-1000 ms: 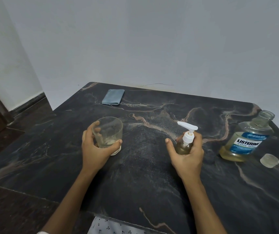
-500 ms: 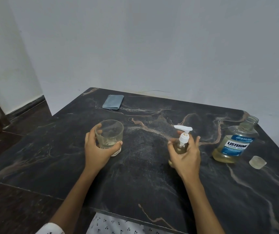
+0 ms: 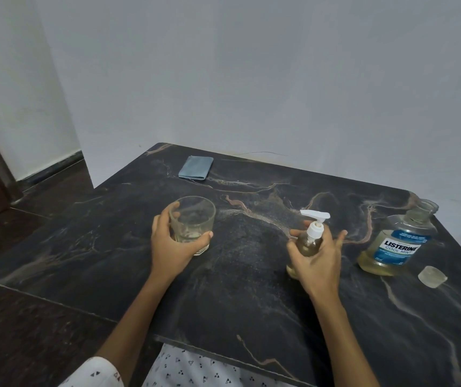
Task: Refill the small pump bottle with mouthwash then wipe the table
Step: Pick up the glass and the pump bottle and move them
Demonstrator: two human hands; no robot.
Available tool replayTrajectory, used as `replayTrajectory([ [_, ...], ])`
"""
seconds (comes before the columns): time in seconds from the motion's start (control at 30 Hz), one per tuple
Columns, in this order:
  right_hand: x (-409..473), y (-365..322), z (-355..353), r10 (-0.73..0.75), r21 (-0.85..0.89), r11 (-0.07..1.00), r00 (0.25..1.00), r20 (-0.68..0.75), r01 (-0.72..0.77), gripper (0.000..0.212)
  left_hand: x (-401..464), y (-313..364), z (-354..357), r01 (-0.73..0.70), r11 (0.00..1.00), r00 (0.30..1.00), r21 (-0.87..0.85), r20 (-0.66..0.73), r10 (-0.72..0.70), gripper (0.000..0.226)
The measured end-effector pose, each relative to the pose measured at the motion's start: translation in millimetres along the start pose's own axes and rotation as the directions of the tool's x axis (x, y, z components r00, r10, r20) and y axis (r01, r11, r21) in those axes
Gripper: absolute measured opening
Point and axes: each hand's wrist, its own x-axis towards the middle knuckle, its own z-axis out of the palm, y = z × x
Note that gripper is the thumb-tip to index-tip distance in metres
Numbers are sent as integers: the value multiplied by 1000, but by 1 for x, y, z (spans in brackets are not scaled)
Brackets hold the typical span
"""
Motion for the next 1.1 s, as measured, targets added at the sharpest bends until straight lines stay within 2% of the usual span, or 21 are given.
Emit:
replayTrajectory([
  [0.1, -2, -1, 2, 42, -7, 999, 999, -18, -42, 40, 0, 1, 0, 7, 1000, 1000, -13, 2, -7, 89],
  [0.17, -5, -3, 1, 80, 54, 995, 997, -16, -79, 38, 1, 0, 0, 12, 1000, 1000, -18, 8, -12, 89],
  [0.23, -7, -9, 0, 34, 166, 986, 999, -2, -33, 33, 1, -3, 0, 18, 1000, 1000, -13, 16, -18, 87],
  [0.37, -7, -18, -2, -63, 280, 957, 998, -31, 69, 41, 2, -3, 0, 57, 998, 997, -37, 60, -54, 88],
  [0.5, -9, -19, 2, -104, 296, 947, 992, -79, 122, 49, 2, -4, 1, 87, 996, 988, -12, 131, -84, 96],
  [0.67, -8, -19, 4, -200, 289, 931, 973, -113, 224, 61, 2, -5, 0, 109, 994, 982, -16, 154, -105, 98],
  [0.77, -3, -20, 8, -233, 338, 911, 971, -57, 238, 80, 1, -5, 0, 112, 993, 982, -26, 158, -106, 98],
  [0.9, 12, -43, 26, -358, 325, 887, 933, 32, 329, 96, 1, -5, 0, 102, 994, 983, -34, 155, -95, 97],
  [1.1, 38, -87, 59, -476, 212, 876, 846, 242, 433, 85, 1, -6, 2, 87, 995, 987, -39, 142, -80, 98],
])
